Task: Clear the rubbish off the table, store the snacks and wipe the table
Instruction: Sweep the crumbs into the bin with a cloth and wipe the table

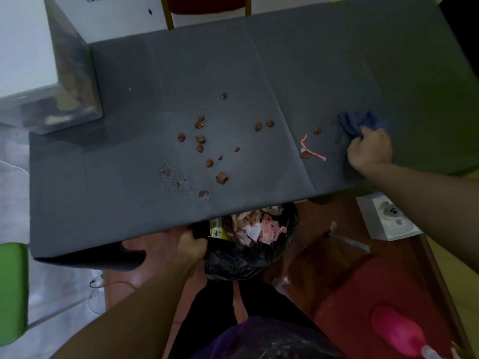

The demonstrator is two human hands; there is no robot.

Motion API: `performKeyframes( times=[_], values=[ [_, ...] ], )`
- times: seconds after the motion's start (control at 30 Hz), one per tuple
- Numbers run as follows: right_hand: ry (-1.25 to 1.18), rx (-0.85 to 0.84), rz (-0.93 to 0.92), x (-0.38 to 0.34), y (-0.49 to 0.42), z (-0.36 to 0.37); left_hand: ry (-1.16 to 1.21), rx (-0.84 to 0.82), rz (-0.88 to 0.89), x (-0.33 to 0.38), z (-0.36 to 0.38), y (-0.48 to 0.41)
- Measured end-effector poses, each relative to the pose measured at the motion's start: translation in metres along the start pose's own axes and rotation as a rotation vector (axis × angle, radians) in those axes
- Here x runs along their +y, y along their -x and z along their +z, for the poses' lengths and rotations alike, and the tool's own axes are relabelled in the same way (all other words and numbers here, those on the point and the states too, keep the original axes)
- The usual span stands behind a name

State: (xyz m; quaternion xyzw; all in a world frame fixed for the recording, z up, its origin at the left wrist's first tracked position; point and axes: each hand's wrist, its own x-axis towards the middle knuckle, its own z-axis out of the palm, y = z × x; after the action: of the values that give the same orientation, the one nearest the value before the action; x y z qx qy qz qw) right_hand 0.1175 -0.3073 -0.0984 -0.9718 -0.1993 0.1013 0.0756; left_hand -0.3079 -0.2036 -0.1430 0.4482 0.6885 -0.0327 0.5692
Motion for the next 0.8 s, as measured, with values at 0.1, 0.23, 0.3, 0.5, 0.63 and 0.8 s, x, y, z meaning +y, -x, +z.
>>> performKeyframes(
  times=[0.1, 0.23, 0.3, 0.5, 0.63, 0.8],
  values=[
    [0.016, 0.022, 0.034, -0.01, 0.005, 0.002, -0.005, -0.009, 0.001, 0.003, -0.004, 0.002],
    [0.009, 0.031, 0.073, -0.017, 0.014, 0.001, -0.015, -0.032, 0.001, -0.004, -0.008, -0.006],
    [-0.015, 0.074, 0.042, -0.021, 0.018, 0.002, -0.026, -0.041, -0.004, -0.006, -0.008, -0.007],
    [-0.011, -0.009, -0.077, -0.067, 0.031, 0.009, -0.011, -0.047, -0.002, -0.008, -0.009, -0.007],
    [-0.105, -0.053, -0.225, -0.094, 0.055, 0.025, 0.002, -0.04, -0.023, -0.015, -0.01, -0.012],
    [-0.12, -0.07, -0.458, -0.125, 0.094, 0.04, -0.021, -0.041, -0.035, -0.038, -0.01, -0.04]
  ],
)
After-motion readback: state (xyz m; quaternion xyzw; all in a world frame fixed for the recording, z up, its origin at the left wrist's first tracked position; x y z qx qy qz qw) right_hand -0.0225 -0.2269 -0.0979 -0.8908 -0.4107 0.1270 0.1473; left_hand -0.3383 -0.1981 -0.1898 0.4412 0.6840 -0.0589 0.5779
